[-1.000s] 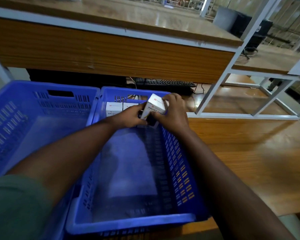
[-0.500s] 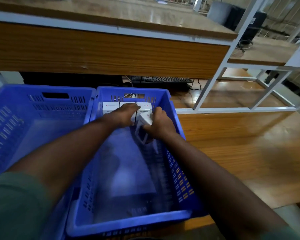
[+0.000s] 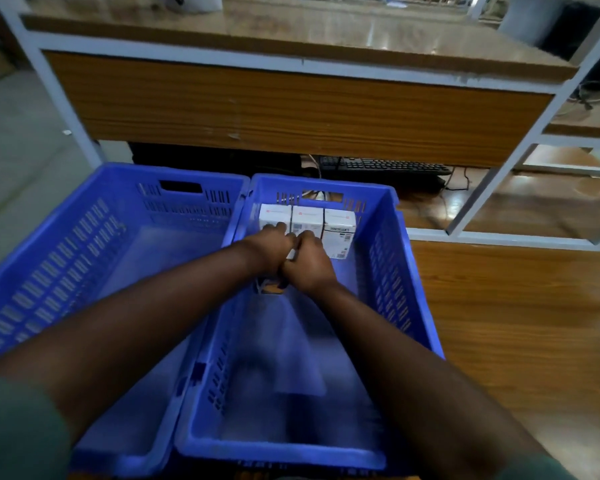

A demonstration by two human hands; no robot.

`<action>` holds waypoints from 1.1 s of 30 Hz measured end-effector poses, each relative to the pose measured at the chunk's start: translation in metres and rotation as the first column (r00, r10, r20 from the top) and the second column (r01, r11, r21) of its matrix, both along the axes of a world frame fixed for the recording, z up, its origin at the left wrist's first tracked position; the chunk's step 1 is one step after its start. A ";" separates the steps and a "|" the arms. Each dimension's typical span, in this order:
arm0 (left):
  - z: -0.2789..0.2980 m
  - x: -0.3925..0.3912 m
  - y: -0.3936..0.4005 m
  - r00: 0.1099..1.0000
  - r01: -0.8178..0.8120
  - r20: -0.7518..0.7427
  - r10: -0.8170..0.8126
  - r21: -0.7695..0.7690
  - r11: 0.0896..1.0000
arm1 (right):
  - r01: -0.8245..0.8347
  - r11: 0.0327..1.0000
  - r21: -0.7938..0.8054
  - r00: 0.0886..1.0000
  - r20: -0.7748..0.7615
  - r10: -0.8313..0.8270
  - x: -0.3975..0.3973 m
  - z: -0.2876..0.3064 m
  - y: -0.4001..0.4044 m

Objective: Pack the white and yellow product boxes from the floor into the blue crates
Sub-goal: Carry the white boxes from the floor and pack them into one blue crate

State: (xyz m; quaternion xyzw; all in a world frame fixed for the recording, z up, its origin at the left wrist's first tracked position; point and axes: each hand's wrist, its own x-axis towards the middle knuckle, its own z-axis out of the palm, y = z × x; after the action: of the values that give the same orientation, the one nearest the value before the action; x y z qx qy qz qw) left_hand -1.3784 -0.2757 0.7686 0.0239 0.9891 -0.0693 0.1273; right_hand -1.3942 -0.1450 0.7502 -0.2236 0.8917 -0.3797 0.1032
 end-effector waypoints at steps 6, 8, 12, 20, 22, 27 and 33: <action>0.012 0.012 0.002 0.997 0.024 -0.051 -0.051 -0.440 0.898 | -0.082 0.971 -0.225 0.995 0.036 0.092 0.004 -0.045 0.008; 0.017 0.015 -0.004 0.998 -0.015 -0.056 -0.010 -0.427 0.904 | -0.104 0.971 -0.214 0.994 0.010 0.108 0.007 -0.042 0.004; 0.028 0.018 -0.007 0.994 -0.091 -0.085 0.063 -0.380 0.920 | -0.073 0.979 -0.190 0.995 0.055 0.085 0.012 -0.031 -0.009; 0.040 0.011 -0.006 0.973 -0.223 0.003 0.232 -0.253 0.941 | -0.026 0.983 -0.180 0.995 0.085 0.042 0.005 -0.039 -0.016; 0.039 0.008 -0.008 0.970 -0.242 -0.027 0.243 -0.235 0.941 | -0.012 0.980 -0.200 0.991 0.126 0.037 0.006 -0.044 -0.015; 0.035 0.006 -0.004 0.980 -0.197 -0.038 0.194 -0.307 0.931 | -0.033 0.995 -0.091 0.995 0.086 0.041 0.013 -0.052 -0.010; 0.040 0.010 -0.009 0.988 -0.151 -0.005 0.155 -0.266 0.952 | 0.071 0.989 -0.129 0.995 0.080 -0.061 0.003 -0.053 -0.017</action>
State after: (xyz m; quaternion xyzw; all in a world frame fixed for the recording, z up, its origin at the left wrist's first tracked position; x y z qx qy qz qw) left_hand -1.3685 -0.2843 0.8088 -0.0697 0.9687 -0.1911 0.1422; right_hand -1.3914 -0.1620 0.6976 -0.1856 0.8670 -0.4494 0.1094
